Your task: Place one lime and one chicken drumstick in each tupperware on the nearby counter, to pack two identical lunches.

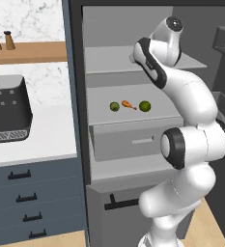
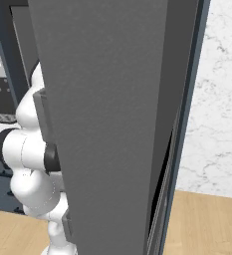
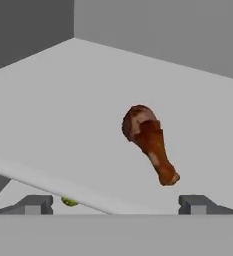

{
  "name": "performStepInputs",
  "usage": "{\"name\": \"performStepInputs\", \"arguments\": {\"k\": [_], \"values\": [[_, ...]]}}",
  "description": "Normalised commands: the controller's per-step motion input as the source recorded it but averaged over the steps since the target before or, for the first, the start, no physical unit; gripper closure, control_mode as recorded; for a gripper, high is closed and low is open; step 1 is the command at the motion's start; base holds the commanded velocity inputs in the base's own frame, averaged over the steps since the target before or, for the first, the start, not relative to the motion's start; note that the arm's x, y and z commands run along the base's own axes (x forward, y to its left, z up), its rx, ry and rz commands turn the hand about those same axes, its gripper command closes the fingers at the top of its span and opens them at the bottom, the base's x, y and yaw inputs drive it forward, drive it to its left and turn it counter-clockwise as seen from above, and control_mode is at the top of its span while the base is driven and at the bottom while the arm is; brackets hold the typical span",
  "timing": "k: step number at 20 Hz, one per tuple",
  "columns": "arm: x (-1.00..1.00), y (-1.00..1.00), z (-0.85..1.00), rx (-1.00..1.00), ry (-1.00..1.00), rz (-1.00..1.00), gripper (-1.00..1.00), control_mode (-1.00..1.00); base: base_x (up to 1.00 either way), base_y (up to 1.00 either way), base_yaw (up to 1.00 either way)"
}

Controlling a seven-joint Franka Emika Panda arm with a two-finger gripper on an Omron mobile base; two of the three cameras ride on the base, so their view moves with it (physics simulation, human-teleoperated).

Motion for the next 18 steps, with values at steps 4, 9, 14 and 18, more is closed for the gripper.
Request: {"name": "performStepInputs", "arguments": {"k": [4,9,14,18], "values": [[0.14,0.0,-0.02,0.0,0.03,0.0,-1.0,-1.0,0.0,0.0,0.0],[0.2,0.0,-0.15,0.0,0.06,0.0,-1.0,-1.0,0.0,0.0,0.0],[0.26,0.0,-0.16,0.0,0.06,0.0,-1.0,-1.0,0.0,0.0,0.0],[0.31,-0.03,-0.06,0.0,0.03,0.0,-1.0,-1.0,0.0,0.0,0.0]]}}
